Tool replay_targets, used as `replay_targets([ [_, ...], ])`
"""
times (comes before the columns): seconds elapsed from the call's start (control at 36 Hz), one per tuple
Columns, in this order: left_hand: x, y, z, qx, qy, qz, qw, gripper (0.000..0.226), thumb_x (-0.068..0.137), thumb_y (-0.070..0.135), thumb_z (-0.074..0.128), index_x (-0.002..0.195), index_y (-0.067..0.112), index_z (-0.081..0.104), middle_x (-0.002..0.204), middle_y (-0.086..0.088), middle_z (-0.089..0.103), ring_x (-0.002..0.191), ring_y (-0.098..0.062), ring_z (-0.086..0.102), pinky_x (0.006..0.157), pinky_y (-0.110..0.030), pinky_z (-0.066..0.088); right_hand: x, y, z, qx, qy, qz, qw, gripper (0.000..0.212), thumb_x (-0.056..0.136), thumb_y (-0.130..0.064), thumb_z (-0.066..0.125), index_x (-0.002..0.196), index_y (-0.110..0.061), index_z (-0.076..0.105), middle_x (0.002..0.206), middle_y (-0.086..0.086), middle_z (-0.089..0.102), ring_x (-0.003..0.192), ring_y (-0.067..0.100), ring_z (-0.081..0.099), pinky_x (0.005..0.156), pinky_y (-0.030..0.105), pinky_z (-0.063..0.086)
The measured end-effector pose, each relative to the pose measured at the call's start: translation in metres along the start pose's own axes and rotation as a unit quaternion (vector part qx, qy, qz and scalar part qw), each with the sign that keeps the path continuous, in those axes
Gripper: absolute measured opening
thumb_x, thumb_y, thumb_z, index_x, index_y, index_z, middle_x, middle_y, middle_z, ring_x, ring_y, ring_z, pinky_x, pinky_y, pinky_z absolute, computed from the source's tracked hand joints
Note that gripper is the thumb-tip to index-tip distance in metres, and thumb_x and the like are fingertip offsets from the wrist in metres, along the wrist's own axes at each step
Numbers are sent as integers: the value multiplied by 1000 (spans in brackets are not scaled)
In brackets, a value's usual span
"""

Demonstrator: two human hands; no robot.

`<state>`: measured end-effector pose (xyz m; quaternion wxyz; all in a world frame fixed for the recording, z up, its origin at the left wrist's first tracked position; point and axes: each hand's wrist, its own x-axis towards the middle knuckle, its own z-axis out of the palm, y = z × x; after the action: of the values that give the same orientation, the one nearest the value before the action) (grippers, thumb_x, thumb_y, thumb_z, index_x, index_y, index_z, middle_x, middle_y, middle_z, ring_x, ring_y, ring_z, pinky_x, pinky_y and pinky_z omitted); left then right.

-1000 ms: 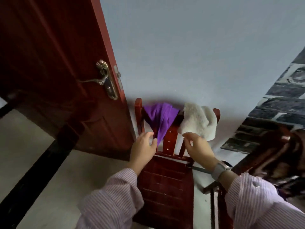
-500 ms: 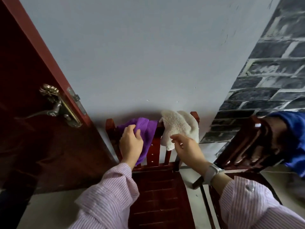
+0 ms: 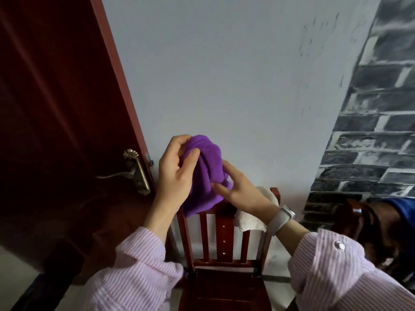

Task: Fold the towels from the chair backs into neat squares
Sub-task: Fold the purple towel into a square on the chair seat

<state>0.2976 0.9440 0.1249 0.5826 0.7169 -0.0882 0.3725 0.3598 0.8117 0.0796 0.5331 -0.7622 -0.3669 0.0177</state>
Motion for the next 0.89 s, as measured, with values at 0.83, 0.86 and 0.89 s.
replay_targets([
  [0.83, -235, -81, 1, 251, -81, -291, 919, 21, 85, 14, 63, 99, 1, 70, 80, -13, 71, 71, -15, 65, 70, -24, 46, -247, 103, 50, 7, -70, 303, 950, 19, 69, -18, 62, 73, -25, 45, 70, -11, 49, 61, -6, 45, 61, 11, 36],
  [0.86, -229, -82, 3, 223, -90, -313, 919, 21, 87, 14, 60, 101, 1, 69, 74, -13, 70, 62, -12, 64, 66, -24, 48, -245, 102, 48, -11, -56, 294, 954, 18, 66, -22, 59, 72, -26, 43, 71, -11, 49, 63, -5, 45, 62, 11, 36],
  [0.89, -223, -84, 6, 177, -98, -345, 917, 20, 89, 13, 56, 101, 3, 68, 70, -9, 68, 55, -8, 62, 64, -25, 51, -244, 103, 47, -36, -44, 283, 957, 19, 65, -25, 58, 71, -28, 40, 73, -10, 49, 66, -2, 45, 65, 13, 36],
])
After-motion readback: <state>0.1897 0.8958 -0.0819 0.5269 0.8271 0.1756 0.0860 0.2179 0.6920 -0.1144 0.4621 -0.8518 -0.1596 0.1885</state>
